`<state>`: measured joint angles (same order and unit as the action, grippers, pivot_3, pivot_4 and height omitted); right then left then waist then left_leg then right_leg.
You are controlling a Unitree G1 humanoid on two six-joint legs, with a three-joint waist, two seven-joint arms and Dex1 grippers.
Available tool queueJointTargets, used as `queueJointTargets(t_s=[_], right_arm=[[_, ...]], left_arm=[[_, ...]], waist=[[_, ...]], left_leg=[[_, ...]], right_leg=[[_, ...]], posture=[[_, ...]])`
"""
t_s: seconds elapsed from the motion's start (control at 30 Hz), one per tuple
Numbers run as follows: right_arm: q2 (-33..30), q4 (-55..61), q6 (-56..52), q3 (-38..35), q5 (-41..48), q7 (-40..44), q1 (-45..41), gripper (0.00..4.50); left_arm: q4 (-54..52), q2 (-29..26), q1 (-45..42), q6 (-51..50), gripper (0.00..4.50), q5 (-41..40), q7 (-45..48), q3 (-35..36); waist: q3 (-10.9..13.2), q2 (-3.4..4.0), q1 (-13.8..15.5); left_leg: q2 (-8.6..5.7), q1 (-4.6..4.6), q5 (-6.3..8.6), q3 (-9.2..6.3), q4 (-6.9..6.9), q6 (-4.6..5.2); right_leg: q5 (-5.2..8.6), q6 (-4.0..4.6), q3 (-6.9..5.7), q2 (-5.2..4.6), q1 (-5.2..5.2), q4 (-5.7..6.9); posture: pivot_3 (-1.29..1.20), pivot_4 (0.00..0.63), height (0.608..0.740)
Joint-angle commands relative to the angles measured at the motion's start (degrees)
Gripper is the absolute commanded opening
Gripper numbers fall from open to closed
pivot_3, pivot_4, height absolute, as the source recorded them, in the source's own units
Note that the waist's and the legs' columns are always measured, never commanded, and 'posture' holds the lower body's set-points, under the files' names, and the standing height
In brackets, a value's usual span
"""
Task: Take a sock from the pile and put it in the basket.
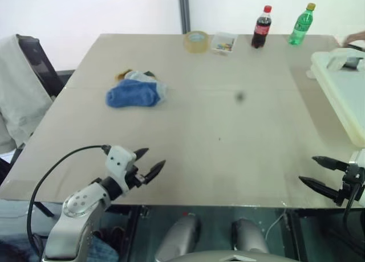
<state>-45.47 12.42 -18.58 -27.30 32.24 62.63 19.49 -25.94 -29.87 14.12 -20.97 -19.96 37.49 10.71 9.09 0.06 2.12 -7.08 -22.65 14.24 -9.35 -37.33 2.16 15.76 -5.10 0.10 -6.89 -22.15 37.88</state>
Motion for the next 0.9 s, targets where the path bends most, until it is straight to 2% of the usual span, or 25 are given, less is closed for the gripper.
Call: queueJointTargets(t_s=[0.03,0.63,0.9], right_arm=[[-1.52,-0.37,0.99,-1.51,0.38,1.59,-0.6,4.46],[-1.57,0.0,0.78,-1.3,0.38,2.07,-1.89,4.46],[-0.29,3.76,0.35,-0.28,1.01,0.28,-2.55,4.46]], left_arm=[[-2.9,-0.98,1.71,0.32,3.73,-1.8,0.76,1.99],[-1.92,-1.65,1.88,1.85,3.73,-1.62,0.56,1.56],[-0.17,-1.88,-0.55,2.74,3.73,-0.11,0.52,-0.4]], waist=[[0.0,0.0,0.0],[0.02,-0.03,0.12],[0.02,-0.03,0.13]], left_leg=[[0.0,0.0,0.0,0.01,0.0,0.0],[0.04,0.0,0.05,0.17,0.03,0.07],[0.05,0.0,0.05,0.18,0.03,0.07]], right_leg=[[0.0,0.0,0.01,0.0,0.0,0.0],[0.0,0.0,0.13,-0.02,-0.04,-0.03],[0.0,0.0,0.14,-0.02,-0.05,-0.03]], posture=[[0.0,0.15,0.74],[0.0,0.15,0.74],[0.0,0.15,0.74]])
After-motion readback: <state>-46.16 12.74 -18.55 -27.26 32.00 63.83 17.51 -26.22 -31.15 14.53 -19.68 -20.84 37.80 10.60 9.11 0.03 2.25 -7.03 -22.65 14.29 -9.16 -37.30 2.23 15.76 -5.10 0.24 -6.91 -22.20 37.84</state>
